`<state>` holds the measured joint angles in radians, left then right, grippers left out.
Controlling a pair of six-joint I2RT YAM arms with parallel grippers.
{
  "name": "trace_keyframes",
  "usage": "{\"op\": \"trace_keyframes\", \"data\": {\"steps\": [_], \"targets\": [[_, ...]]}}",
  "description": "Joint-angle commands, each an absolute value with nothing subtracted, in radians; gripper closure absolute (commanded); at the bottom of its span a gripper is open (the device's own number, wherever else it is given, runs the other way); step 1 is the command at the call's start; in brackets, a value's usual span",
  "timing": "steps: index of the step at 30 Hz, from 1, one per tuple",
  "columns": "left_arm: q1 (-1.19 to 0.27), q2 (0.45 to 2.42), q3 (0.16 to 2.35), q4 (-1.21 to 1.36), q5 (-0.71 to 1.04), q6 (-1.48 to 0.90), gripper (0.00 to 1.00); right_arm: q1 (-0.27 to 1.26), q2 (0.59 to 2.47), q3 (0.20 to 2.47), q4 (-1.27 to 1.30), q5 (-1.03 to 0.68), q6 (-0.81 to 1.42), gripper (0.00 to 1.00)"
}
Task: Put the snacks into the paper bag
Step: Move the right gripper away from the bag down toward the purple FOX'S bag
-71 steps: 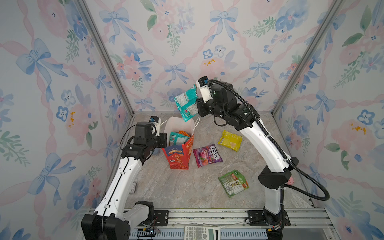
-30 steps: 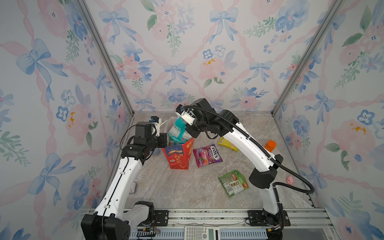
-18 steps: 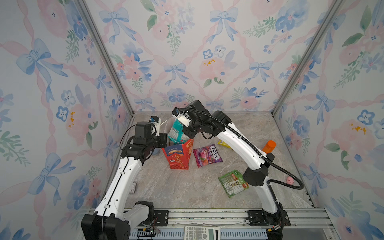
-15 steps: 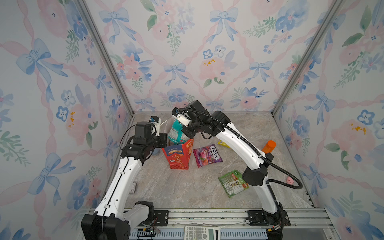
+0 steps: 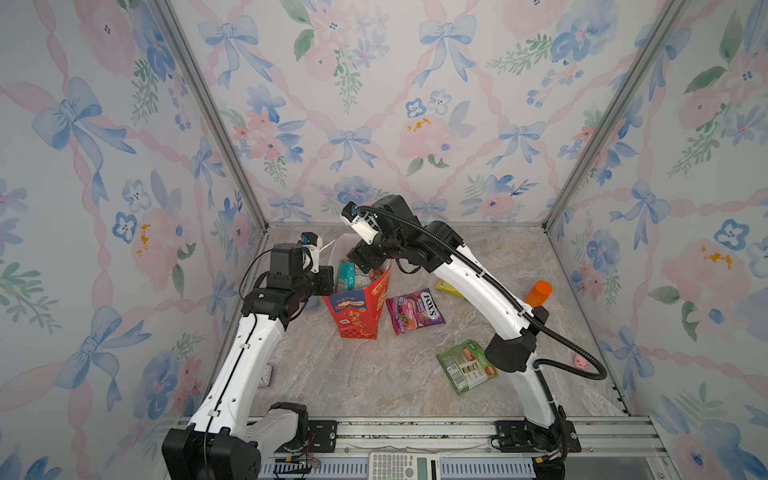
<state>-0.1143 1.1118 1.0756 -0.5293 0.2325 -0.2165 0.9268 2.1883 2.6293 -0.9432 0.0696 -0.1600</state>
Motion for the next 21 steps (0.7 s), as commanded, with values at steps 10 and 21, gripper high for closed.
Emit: {"op": "trace_keyframes", "data": {"steps": [10, 21], "targets": [[-0.106, 1.109, 1.102, -0.505, 0.236, -0.198, 1.00, 0.913, 1.911, 2.388, -0.702, -0.049, 0.050, 0.07], [-0.105, 1.112, 1.100, -0.503, 0.238, -0.196, 1.00, 0.721, 1.559, 1.806, -0.589, 0.003, 0.317, 0.15]]}}
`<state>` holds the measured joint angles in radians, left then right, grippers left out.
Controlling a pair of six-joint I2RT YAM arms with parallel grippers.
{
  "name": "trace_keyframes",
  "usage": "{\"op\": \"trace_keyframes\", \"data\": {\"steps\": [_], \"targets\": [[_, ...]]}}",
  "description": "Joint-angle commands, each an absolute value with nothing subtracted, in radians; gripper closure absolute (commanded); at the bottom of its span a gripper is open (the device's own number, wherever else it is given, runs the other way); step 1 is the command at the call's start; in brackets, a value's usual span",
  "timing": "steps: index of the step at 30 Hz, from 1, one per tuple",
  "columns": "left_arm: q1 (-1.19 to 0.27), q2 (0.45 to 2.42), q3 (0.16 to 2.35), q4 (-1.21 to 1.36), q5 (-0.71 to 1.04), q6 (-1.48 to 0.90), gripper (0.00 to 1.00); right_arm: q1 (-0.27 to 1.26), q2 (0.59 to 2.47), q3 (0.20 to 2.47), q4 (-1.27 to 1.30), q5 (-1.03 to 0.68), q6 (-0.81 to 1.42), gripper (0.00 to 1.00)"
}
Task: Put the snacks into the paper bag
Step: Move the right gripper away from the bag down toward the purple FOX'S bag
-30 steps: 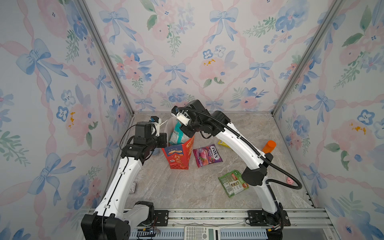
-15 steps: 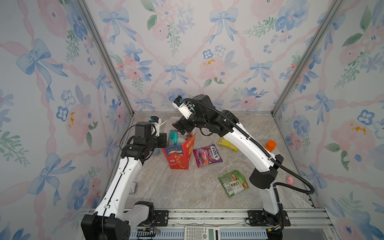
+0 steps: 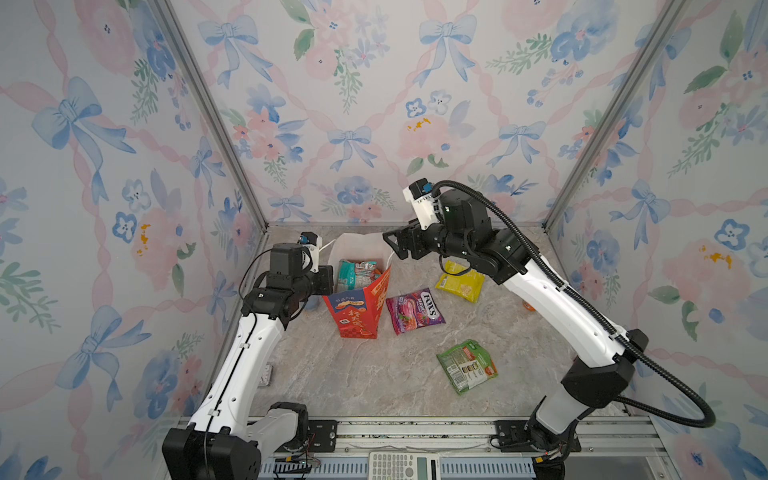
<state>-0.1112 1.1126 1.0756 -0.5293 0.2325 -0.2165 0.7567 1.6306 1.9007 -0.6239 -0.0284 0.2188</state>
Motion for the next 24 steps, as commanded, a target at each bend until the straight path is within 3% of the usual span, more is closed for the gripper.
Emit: {"op": "trace_keyframes", "data": {"steps": [1, 10, 24], "targets": [[-0.104, 1.113, 1.100, -0.504, 0.239, -0.196, 1.00, 0.709, 1.524, 1.754, -0.586, 0.026, 0.328, 0.16], [-0.103, 1.119, 1.104, -0.504, 0.238, -0.199, 1.00, 0.543, 1.344, 1.331, -0.590, 0.031, 0.468, 0.25], [-0.104, 1.122, 1.106, -0.503, 0.250, -0.207, 1.00, 0.509, 1.580, 1.269, -0.590, -0.033, 0.422, 0.38]]}}
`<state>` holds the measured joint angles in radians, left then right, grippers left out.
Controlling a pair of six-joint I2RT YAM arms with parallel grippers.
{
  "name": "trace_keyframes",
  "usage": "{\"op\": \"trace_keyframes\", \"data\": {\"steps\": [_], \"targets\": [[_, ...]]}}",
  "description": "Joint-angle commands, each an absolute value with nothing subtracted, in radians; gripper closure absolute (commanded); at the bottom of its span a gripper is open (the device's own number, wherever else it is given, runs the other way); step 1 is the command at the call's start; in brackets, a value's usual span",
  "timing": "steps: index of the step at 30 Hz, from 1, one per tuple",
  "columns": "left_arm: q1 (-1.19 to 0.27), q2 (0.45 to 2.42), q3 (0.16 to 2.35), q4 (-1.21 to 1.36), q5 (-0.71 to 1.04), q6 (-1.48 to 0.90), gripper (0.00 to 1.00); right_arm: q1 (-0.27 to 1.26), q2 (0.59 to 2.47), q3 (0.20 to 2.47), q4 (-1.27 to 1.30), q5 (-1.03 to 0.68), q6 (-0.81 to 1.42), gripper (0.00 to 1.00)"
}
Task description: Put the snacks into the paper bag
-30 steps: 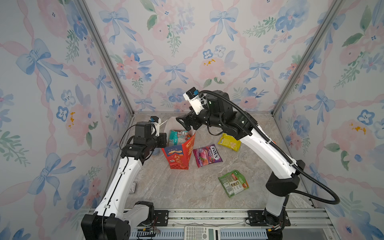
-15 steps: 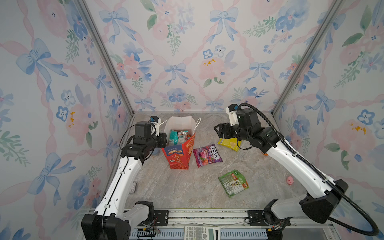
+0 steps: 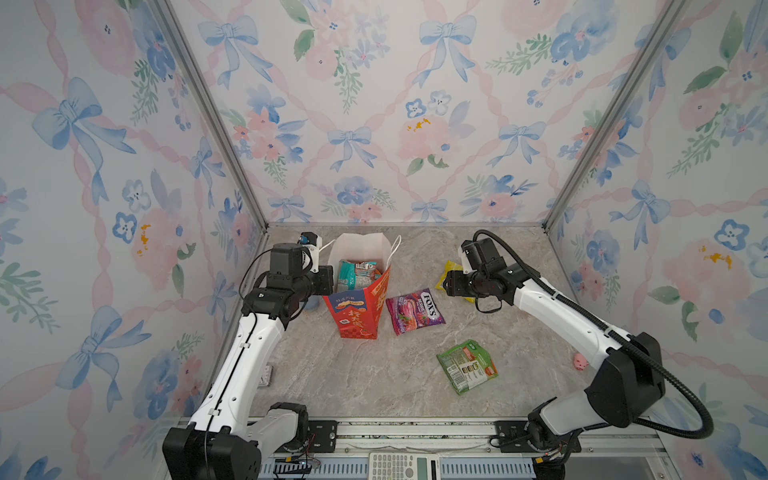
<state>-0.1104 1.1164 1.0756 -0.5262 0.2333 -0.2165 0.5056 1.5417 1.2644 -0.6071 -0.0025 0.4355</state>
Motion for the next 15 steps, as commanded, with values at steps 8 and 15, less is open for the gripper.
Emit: {"op": "trace_keyframes", "data": {"steps": [8, 15], "targets": [[-0.103, 1.128, 1.108, -0.503, 0.255, -0.213, 1.00, 0.529, 1.743, 1.332, -0.561, -0.050, 0.411, 0.40], [-0.104, 1.127, 1.106, -0.503, 0.256, -0.213, 1.00, 0.543, 1.843, 1.355, -0.538, -0.067, 0.414, 0.43]]}}
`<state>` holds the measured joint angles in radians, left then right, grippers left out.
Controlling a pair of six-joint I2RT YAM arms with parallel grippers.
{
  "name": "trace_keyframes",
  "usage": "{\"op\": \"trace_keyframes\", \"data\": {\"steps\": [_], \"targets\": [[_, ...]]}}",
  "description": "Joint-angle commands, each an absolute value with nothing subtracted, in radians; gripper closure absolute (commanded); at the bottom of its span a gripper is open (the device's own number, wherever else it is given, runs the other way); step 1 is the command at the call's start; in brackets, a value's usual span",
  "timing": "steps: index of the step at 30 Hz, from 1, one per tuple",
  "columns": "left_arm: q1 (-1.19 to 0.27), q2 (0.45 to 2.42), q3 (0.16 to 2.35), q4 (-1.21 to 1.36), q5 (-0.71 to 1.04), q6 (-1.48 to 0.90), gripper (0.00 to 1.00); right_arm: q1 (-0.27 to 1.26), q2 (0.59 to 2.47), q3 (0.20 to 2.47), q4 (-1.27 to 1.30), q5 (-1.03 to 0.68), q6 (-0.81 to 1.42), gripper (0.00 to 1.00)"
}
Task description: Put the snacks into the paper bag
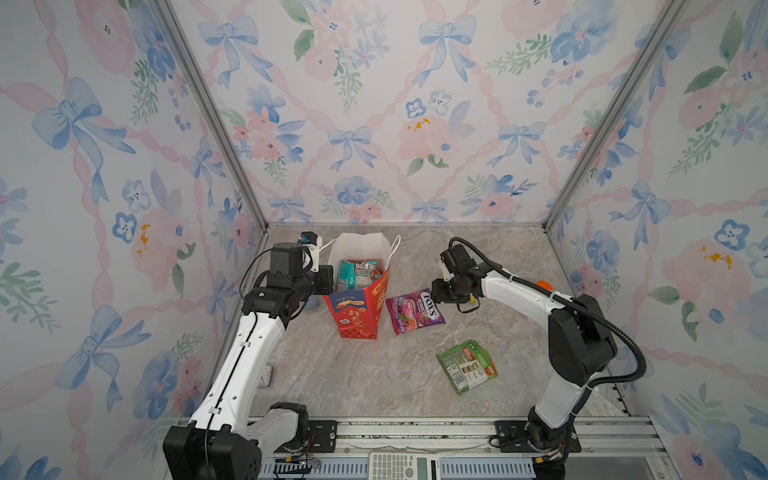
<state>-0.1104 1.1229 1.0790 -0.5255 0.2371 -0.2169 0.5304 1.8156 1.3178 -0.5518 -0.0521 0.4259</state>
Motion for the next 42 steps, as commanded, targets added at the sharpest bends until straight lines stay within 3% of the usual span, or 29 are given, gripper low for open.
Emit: {"op": "trace_keyframes", "data": {"steps": [1, 13, 23, 37, 42], "targets": [[-0.104, 1.127, 1.107, -0.503, 0.257, -0.214, 1.00, 0.546, 1.855, 1.358, -0.536, -0.069, 0.413, 0.43], [-0.104, 1.132, 1.111, -0.505, 0.259, -0.212, 1.00, 0.560, 1.932, 1.366, -0.528, -0.072, 0.417, 0.45], [-0.106, 1.134, 1.117, -0.504, 0.264, -0.213, 1.00, 0.571, 1.963, 1.346, -0.494, -0.089, 0.438, 0.54], [-0.107, 1.144, 1.120, -0.504, 0.270, -0.215, 1.00, 0.572, 1.936, 1.319, -0.474, -0.076, 0.442, 0.99], [-0.107, 1.143, 1.123, -0.504, 0.269, -0.213, 1.00, 0.572, 1.907, 1.320, -0.484, -0.058, 0.434, 1.00]]}}
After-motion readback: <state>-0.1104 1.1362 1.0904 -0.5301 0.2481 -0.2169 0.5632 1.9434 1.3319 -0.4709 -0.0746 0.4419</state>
